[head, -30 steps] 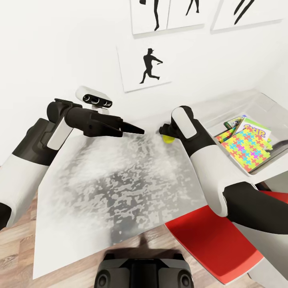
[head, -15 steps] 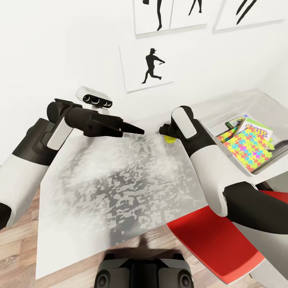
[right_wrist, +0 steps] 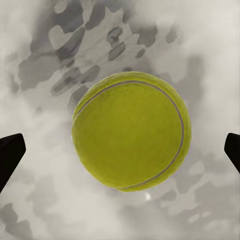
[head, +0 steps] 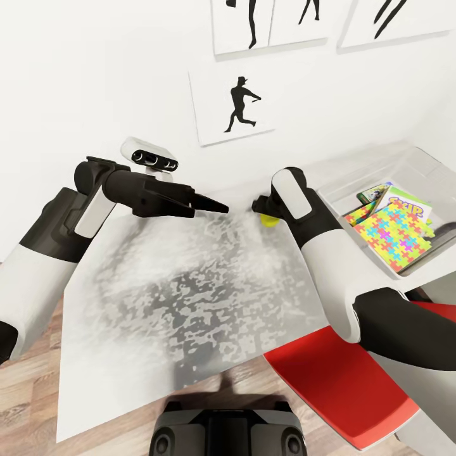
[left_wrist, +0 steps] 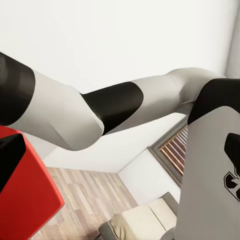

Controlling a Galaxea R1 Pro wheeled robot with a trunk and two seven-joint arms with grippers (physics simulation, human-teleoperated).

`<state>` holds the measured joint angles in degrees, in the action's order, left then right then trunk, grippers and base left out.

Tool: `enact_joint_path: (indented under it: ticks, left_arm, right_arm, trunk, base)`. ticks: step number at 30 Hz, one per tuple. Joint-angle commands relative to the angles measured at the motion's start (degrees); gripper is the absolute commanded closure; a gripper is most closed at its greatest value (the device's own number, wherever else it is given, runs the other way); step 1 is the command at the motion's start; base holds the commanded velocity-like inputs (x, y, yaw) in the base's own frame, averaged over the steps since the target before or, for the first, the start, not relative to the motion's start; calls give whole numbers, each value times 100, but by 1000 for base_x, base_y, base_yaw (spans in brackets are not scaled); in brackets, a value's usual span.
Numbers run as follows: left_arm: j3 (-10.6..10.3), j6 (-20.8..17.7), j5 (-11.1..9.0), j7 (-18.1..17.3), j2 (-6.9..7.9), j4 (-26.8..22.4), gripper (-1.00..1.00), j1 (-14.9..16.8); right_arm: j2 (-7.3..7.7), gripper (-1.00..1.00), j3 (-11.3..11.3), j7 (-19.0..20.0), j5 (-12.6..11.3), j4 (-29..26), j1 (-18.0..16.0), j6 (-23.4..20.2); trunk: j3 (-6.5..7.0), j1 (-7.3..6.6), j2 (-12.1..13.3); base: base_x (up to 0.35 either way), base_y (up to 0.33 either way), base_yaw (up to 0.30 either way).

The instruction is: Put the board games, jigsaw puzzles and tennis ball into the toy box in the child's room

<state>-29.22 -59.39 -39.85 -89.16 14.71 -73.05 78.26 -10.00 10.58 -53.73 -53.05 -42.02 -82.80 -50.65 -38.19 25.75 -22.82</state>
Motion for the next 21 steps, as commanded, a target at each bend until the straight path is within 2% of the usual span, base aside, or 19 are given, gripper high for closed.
enact_joint_path:
  ticks: [1, 21]
  left_arm:
    - [-14, -61, -5, -26, 5, 1, -100, 7]
    - [-6, -61, -5, -26, 22, 1, -100, -12]
  right_arm:
    - [0, -100, 7, -57, -47, -24, -3, -12]
    - [0, -100, 5, -57, -39, -61, 1, 10]
  trunk:
    - [-8, 3, -10]
    - [-44, 3, -10]
  base:
    - [0, 0, 0]
    - [0, 0, 0]
